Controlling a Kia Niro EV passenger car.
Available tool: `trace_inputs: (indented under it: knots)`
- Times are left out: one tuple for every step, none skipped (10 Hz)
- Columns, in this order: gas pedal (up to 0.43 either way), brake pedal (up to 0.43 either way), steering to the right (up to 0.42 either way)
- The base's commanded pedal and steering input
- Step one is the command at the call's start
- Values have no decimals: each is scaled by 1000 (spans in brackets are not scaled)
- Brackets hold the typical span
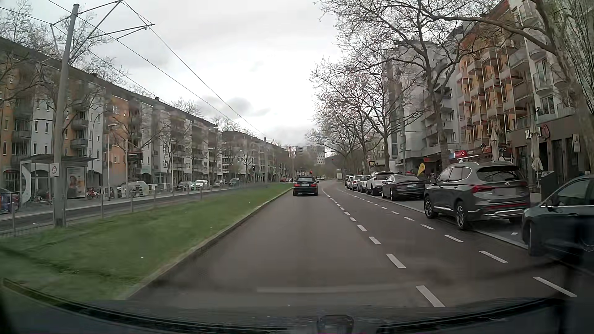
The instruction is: Follow the waypoints while adhering to traffic rules and regulations
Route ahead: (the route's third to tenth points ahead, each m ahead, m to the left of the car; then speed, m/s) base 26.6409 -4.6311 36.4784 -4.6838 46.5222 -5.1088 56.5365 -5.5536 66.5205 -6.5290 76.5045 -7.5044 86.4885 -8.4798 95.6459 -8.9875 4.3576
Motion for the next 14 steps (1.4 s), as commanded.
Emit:
trace_inputs:
  knots:
    - [79,0,3]
    - [87,0,4]
    - [130,0,6]
    - [157,0,3]
    - [169,0,3]
    - [169,0,3]
    - [169,0,3]
    - [169,0,2]
    - [189,0,2]
    - [197,0,3]
    - [197,0,3]
    - [197,0,3]
    - [197,0,2]
    - [209,0,2]
